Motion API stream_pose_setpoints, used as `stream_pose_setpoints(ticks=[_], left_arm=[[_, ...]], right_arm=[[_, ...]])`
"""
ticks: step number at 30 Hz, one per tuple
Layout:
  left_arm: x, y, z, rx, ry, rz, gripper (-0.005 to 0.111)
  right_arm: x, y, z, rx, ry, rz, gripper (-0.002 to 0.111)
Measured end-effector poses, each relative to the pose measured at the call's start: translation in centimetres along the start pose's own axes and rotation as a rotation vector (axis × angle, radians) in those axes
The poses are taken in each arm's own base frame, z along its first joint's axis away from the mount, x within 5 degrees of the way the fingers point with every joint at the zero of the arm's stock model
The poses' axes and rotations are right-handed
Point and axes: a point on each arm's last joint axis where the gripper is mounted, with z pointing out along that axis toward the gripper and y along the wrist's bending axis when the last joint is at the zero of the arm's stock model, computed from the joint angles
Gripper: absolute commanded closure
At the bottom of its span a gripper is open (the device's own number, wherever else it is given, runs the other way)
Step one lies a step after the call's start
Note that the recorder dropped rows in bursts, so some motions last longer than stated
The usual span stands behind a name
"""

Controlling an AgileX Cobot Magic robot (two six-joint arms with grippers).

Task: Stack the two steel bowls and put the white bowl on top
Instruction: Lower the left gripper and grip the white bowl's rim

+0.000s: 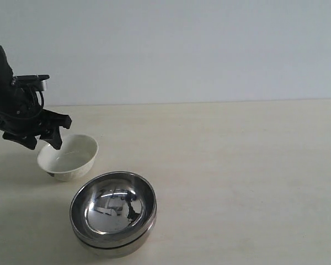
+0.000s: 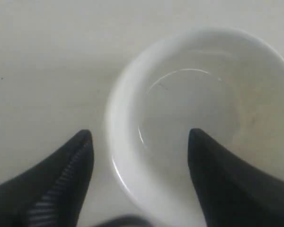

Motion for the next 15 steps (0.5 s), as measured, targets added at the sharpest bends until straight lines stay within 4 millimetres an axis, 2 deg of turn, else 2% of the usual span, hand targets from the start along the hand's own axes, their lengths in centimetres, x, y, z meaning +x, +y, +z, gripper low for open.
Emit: stream_pose_setpoints(ticks=[3,8,11,13,15], left_arm=[[-0.3,0.2,0.8,-0.01,-0.006,0.008,0.051],[-0.3,0.4,3.4,-0.013,0.029,0.006,0.051],[-0.2,0.5,4.3,-0.013,0.045,0.004,0.051],[-0.2,0.5,4.7,-0.013,0.049,0.004,0.054],[-0.1,0.5,4.9,-0.013,0.054,0.004,0.063]], right_arm=[[0.0,0.0,0.0,0.0,0.0,0.0,0.108],[0.0,0.0,0.0,0.0,0.0,0.0,0.108],[0.0,0.0,0.0,0.0,0.0,0.0,0.108],[0.0,0.0,0.0,0.0,0.0,0.0,0.108],[0.0,0.0,0.0,0.0,0.0,0.0,0.108]])
